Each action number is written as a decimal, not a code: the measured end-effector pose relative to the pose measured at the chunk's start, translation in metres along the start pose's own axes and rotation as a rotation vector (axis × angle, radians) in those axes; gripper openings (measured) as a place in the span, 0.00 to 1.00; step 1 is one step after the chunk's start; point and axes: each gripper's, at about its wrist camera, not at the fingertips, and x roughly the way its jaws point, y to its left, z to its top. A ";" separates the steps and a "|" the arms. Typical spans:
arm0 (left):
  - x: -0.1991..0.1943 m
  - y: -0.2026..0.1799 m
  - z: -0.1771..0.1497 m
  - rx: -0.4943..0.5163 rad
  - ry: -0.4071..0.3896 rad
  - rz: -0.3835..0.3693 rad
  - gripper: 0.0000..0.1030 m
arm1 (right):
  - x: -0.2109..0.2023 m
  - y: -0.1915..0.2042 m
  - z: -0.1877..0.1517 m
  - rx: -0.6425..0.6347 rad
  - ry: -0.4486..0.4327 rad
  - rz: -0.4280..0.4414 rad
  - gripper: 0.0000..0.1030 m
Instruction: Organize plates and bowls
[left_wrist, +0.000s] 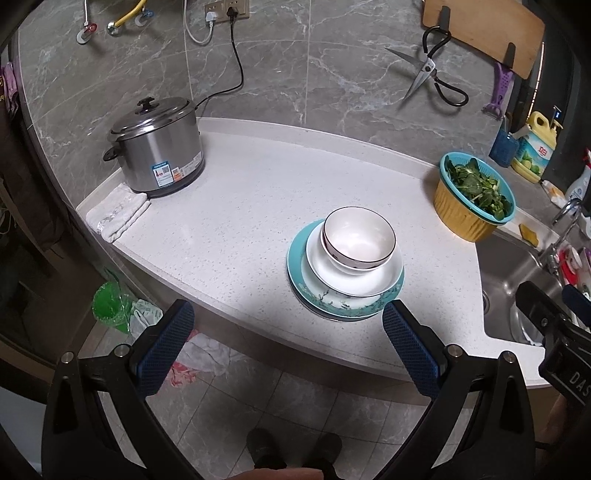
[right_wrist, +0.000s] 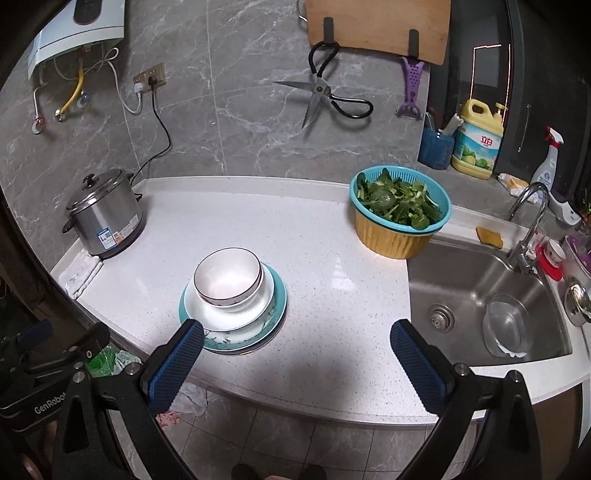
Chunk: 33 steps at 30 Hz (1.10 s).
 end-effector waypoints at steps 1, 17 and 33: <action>-0.001 0.000 0.000 0.001 -0.002 0.000 1.00 | 0.002 -0.001 0.000 0.004 0.005 -0.001 1.00; -0.004 0.002 0.001 0.025 -0.019 0.009 1.00 | 0.013 0.003 -0.002 0.024 0.064 -0.021 1.00; -0.003 0.006 0.001 0.029 -0.016 0.010 1.00 | 0.011 0.009 -0.003 0.017 0.062 -0.026 1.00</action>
